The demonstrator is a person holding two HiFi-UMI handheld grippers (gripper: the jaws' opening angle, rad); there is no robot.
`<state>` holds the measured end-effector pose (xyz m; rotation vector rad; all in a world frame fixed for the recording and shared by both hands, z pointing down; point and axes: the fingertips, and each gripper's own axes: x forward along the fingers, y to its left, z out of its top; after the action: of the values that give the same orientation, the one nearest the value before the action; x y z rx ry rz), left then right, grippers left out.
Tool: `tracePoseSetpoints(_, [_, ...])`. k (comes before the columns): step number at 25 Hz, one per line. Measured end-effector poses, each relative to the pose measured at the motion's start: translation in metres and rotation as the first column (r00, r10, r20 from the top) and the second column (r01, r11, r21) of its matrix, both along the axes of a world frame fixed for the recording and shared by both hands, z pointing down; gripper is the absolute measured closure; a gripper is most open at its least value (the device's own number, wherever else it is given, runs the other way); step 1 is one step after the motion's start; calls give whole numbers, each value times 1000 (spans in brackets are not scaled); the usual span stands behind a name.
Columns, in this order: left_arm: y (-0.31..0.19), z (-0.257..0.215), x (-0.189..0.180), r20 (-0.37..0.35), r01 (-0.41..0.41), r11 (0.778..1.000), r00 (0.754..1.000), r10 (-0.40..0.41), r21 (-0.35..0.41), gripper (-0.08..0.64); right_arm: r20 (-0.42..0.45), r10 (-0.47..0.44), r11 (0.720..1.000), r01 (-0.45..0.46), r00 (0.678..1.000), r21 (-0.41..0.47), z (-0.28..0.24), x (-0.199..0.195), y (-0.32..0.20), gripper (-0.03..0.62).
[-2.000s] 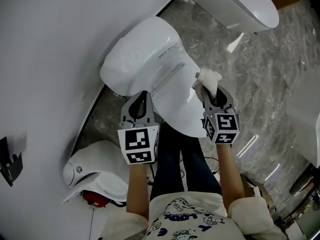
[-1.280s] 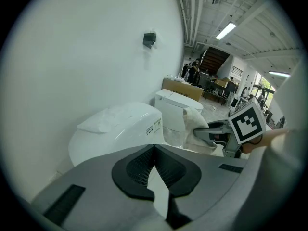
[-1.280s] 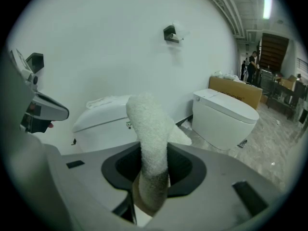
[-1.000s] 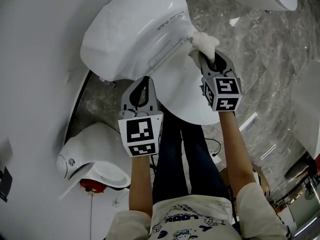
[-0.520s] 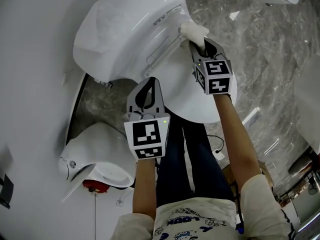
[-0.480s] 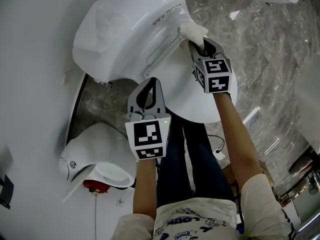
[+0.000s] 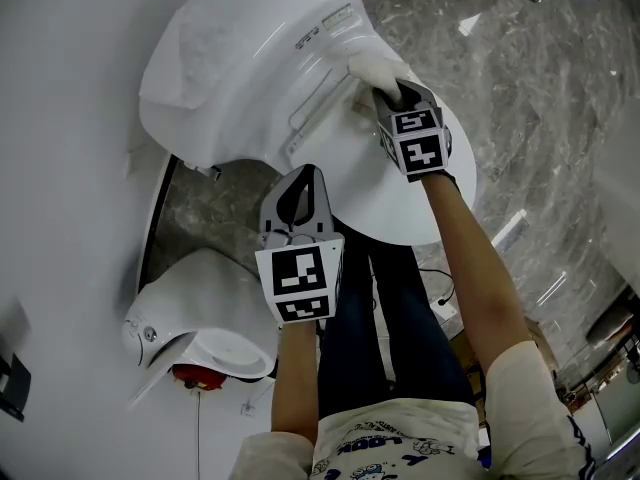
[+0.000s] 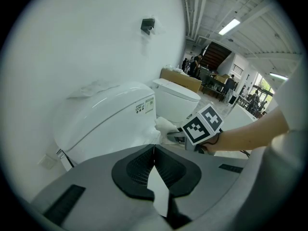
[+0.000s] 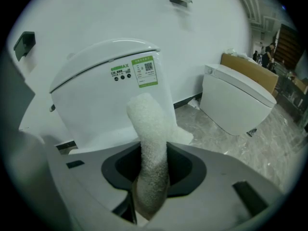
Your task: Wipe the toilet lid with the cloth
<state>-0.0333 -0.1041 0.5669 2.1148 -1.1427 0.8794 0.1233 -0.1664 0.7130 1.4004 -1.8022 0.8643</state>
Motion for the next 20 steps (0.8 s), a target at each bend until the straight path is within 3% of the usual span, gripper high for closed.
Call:
tracePoseSetpoints(11, [16,0,9,-6,-22,1000,1000,22,-11,555,-16,-83,996,82,996,-22,3,9,18,472])
tracePoseSetpoints(20, [34,4,14,2,-38,999,999,38,-21,555,-5,-6,999,6,1000,-38,6,41,56,472])
